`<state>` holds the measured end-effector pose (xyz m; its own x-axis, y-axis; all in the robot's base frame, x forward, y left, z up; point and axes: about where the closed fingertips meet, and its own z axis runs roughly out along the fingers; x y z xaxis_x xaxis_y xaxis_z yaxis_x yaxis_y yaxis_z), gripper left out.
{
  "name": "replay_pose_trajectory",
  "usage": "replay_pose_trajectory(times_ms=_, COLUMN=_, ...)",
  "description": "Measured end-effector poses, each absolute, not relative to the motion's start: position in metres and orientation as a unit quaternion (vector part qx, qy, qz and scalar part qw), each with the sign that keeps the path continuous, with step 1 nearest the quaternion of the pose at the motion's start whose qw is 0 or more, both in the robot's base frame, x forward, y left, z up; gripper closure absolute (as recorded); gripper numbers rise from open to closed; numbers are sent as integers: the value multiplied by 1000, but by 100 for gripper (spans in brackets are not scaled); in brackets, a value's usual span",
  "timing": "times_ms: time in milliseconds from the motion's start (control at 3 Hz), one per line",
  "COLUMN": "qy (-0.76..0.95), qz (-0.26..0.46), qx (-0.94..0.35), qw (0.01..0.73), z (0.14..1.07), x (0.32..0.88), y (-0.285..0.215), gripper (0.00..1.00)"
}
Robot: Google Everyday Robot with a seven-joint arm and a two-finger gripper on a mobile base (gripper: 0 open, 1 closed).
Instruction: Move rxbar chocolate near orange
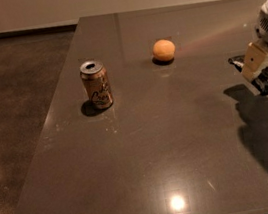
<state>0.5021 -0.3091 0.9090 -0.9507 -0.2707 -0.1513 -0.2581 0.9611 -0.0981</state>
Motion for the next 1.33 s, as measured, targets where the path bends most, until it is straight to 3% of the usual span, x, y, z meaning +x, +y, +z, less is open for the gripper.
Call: replay_pose_trajectory(times_ms=1333, qy=965, qz=-47, qx=-233, qw=111, z=865, x=630, y=-301, gripper=100)
